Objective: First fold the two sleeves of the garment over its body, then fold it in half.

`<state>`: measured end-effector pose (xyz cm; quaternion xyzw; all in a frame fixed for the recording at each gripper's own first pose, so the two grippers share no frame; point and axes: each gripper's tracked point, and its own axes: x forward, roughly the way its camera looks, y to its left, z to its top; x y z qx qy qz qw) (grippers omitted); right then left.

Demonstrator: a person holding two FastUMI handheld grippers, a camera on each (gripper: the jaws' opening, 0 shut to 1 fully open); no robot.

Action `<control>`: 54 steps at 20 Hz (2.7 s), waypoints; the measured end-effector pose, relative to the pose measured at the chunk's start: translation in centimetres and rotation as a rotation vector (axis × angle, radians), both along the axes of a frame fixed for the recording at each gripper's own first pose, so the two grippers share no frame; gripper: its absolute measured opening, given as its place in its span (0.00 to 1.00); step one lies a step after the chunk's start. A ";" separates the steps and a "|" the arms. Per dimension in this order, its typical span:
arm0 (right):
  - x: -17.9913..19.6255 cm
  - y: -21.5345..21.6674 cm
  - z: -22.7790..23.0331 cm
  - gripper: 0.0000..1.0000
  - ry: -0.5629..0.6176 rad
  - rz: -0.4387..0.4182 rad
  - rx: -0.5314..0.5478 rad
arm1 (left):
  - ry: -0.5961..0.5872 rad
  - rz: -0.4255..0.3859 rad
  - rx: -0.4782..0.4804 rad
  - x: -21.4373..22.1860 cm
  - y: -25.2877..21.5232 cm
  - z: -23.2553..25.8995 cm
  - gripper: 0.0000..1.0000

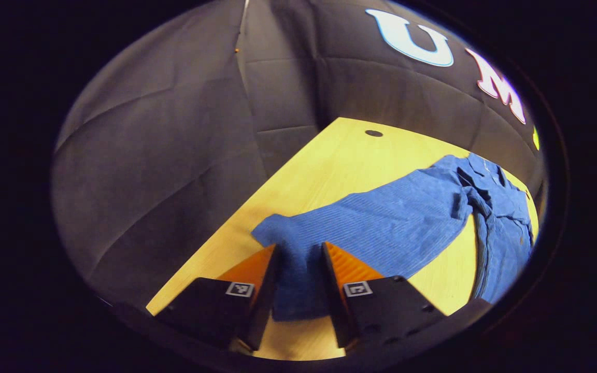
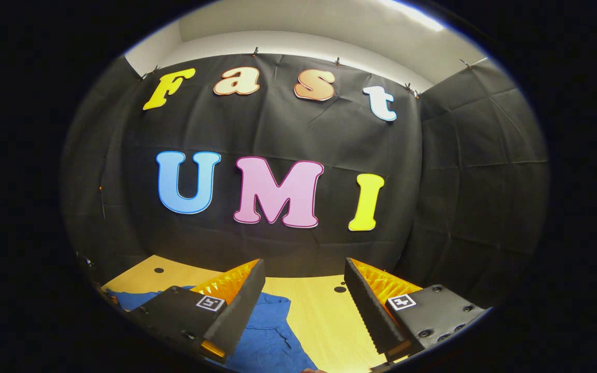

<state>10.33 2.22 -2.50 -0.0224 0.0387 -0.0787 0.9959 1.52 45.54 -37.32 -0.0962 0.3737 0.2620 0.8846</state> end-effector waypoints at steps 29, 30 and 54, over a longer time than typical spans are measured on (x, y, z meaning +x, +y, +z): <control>-2.1 -9.0 -1.8 0.87 0.039 -0.069 0.088 | -0.242 -0.189 -0.116 15.0 -13.3 17.6 0.00; -2.5 -9.7 -1.8 0.87 0.039 -0.084 0.094 | -0.250 -0.215 -0.125 15.9 -14.8 18.3 0.00; -4.8 -19.7 -3.7 0.98 0.140 -0.244 0.086 | -0.104 -0.668 -0.162 33.0 -43.6 12.7 0.00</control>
